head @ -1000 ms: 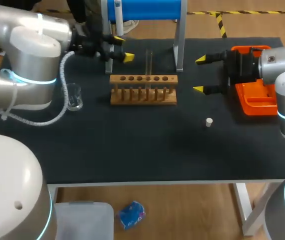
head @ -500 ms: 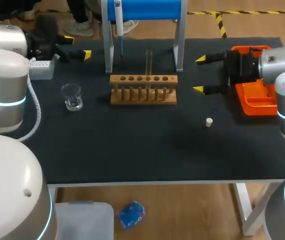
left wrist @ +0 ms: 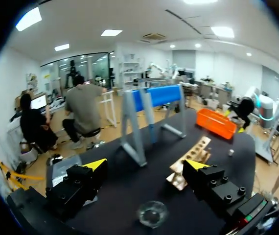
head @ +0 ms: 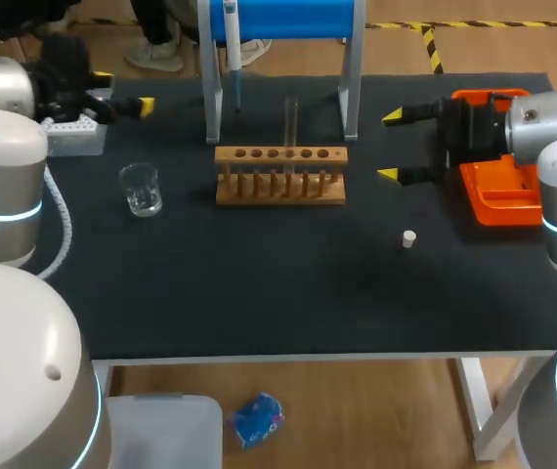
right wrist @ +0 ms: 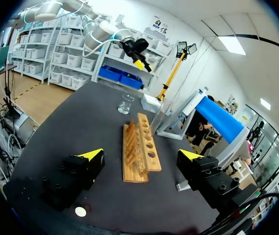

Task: Invert the test tube, pick up the pipette, mount the tip to pipette, aspirate from beaker and dispense into the tube, eject the tip, return the pipette, and cap with the stopper.

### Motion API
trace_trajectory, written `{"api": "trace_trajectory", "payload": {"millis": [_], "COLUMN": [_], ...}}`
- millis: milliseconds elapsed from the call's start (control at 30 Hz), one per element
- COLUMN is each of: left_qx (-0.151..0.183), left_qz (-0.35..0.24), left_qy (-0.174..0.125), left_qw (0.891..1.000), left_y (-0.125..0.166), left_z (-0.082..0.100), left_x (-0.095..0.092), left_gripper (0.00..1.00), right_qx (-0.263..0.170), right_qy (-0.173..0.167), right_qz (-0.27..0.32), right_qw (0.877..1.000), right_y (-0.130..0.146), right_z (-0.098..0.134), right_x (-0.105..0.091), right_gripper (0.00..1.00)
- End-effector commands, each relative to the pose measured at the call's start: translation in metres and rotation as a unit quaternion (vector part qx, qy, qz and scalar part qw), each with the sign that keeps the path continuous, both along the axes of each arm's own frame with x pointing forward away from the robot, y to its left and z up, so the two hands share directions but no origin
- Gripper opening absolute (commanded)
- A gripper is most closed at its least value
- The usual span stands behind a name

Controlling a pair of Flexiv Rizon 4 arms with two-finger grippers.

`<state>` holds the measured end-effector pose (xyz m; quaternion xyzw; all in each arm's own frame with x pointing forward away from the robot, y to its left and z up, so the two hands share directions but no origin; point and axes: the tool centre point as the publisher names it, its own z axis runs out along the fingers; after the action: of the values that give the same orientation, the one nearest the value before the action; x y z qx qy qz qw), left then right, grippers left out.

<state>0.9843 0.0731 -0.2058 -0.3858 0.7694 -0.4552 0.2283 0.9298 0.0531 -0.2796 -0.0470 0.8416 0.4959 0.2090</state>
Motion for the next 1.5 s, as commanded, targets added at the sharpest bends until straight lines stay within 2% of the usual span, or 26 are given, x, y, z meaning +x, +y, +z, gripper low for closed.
{"api": "trace_trajectory", "payload": {"millis": [33, 200, 333, 867, 900, 933, 1133, 1300, 1500], "left_qx": [0.0, -0.007, -0.013, -0.013, -0.025, -0.026, -0.027, -0.017, -0.006], "left_qz": [0.044, 0.093, 0.087, 0.087, 0.093, 0.105, 0.144, 0.176, 0.202], "left_qy": [0.005, 0.021, 0.029, 0.029, 0.034, 0.042, 0.048, 0.043, 0.044], "left_qw": [0.999, 0.995, 0.996, 0.996, 0.995, 0.993, 0.988, 0.983, 0.978], "left_y": [0.033, 0.07, 0.081, 0.081, 0.081, 0.084, 0.105, 0.12, 0.126], "left_z": [-0.01, -0.031, -0.044, -0.044, -0.05, -0.057, -0.088, -0.101, -0.109], "left_x": [0.014, 0.033, 0.042, 0.042, 0.044, 0.048, 0.079, 0.105, 0.123], "left_gripper": [1.0, 1.0, 1.0, 1.0, 1.0, 1.0, 1.0, 1.0, 1.0], "right_qx": [0.0, 0.0, 0.0, 0.0, 0.0, 0.0, 0.0, 0.0, 0.0], "right_qy": [-0.001, -0.001, -0.001, -0.001, -0.001, -0.001, -0.001, -0.001, -0.001], "right_qz": [0.0, 0.0, 0.0, 0.0, 0.0, 0.0, 0.0, 0.0, 0.0], "right_qw": [1.0, 1.0, 1.0, 1.0, 1.0, 1.0, 1.0, 1.0, 1.0], "right_y": [-0.001, -0.001, -0.001, -0.001, -0.001, -0.001, -0.001, -0.001, -0.001], "right_z": [-0.001, -0.001, -0.001, -0.001, -0.001, -0.001, -0.001, -0.001, -0.001], "right_x": [0.0, 0.0, 0.0, 0.0, 0.0, 0.0, 0.0, 0.0, 0.0], "right_gripper": [1.0, 1.0, 1.0, 1.0, 1.0, 1.0, 1.0, 1.0, 1.0]}}
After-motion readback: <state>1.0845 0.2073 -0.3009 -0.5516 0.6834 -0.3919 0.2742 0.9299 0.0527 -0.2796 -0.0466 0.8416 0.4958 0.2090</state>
